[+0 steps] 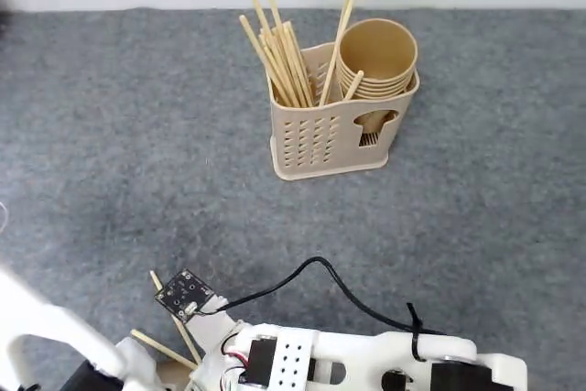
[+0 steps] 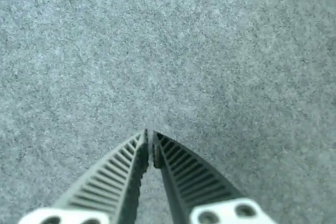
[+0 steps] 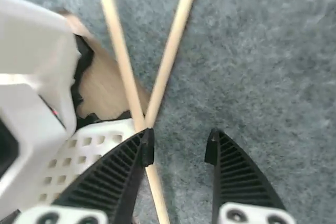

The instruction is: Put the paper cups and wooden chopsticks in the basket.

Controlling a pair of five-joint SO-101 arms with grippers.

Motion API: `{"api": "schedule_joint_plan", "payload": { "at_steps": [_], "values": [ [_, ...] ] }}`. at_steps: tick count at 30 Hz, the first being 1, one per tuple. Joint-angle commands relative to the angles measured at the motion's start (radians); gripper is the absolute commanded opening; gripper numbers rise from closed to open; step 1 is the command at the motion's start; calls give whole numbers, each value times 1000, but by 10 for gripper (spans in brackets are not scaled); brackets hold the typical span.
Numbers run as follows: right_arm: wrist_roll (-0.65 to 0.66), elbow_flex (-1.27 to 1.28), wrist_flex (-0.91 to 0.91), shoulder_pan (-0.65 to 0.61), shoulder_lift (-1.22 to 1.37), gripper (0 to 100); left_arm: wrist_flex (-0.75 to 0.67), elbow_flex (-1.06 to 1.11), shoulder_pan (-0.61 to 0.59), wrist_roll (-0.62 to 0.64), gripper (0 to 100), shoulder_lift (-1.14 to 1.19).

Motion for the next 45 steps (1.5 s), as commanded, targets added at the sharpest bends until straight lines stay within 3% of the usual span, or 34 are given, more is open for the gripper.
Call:
{"api": "schedule_joint_plan", "payload": {
  "at_steps": [1,6,15,28,34,45],
  "values": [
    [-8,-55,-5,-16,1,177,0,-4,-5,9,13,-21],
    [-8,-63,70,-25,-1,177,0,-4,-5,8,13,-21],
    [-41,-61,131,-151,7,177,-2,-4,-5,8,13,-21],
    [-23,-43,85,-15,33,177,5,-4,-5,6,13,-21],
    [2,-54,44,-12,142,177,5,-4,-5,6,13,-21],
    [6,-81,136,-10,145,175,3,-4,-5,5,13,-21]
  ]
}}
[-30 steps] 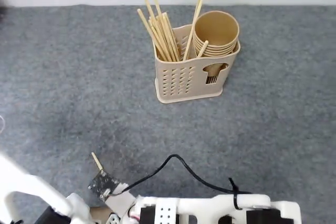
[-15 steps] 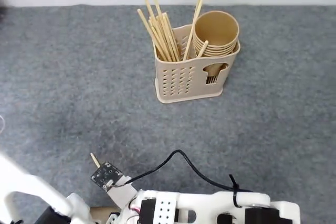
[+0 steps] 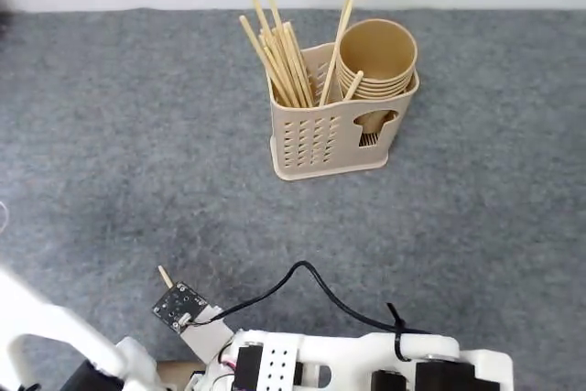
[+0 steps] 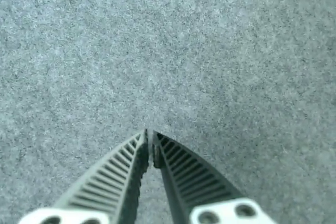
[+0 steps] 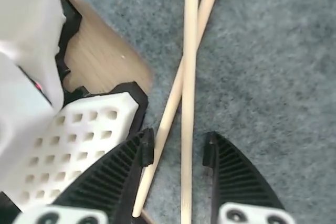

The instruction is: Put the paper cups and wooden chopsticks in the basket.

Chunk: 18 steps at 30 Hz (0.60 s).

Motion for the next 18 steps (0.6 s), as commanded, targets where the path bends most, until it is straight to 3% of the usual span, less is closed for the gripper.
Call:
{"api": "schedule_joint_plan", "payload": {
  "at_steps": [1,6,11,18],
  "values": [
    [17,-15,33,22,39,175,3,-4,-5,5,13,-21],
    [58,-15,82,24,39,162,3,-4,-5,5,13,-21],
    [109,-17,114,85,38,2,5,-4,-5,5,13,-21],
    [176,-17,185,213,38,53,5,-4,-5,5,13,-21]
  ]
}}
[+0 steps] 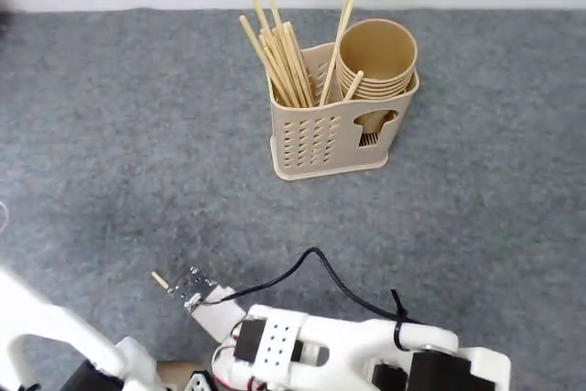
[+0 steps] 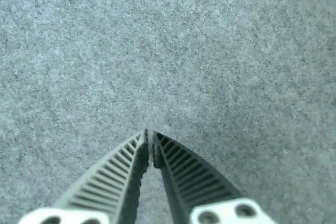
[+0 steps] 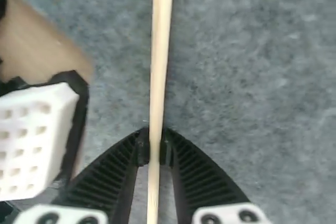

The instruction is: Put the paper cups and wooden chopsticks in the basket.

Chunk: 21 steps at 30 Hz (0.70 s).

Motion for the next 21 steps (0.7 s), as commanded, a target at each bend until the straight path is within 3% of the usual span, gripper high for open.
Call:
{"api": "schedule_joint_plan", "payload": {
  "at_steps": [1,10,21],
  "values": [
    [44,-2,50,76,10,53,5,-4,-5,5,13,-21],
    [110,2,90,182,-70,7,3,-4,-5,3,13,-21],
    [218,-2,348,312,-621,8,6,-5,8,5,13,-29]
  ]
}}
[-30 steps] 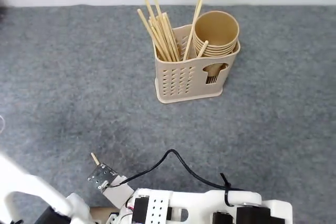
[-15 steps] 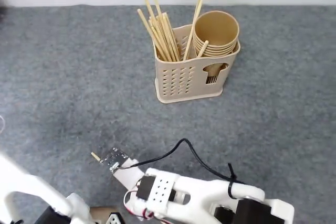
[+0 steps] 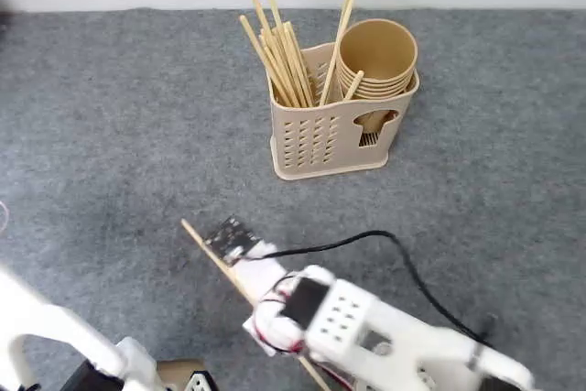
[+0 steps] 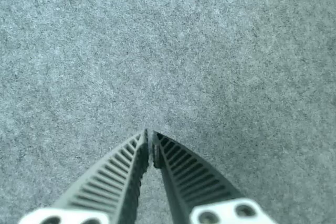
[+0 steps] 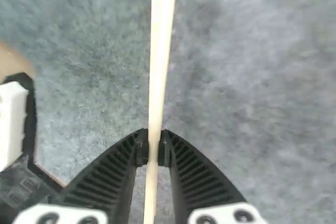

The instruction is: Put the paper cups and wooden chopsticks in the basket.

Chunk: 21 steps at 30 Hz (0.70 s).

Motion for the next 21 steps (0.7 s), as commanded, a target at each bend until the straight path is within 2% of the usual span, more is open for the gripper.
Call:
{"api": "schedule_joint_plan", "payload": {
  "at_steps": [1,10,14,21],
  "values": [
    [35,-25,73,54,-203,8,6,-7,17,5,13,-29],
    [101,-28,104,173,-490,8,133,-4,265,-49,12,-114],
    [98,-87,110,248,-527,8,143,33,344,-49,12,-287],
    [103,-247,108,357,-527,8,100,292,565,-52,12,-674]
  ]
}}
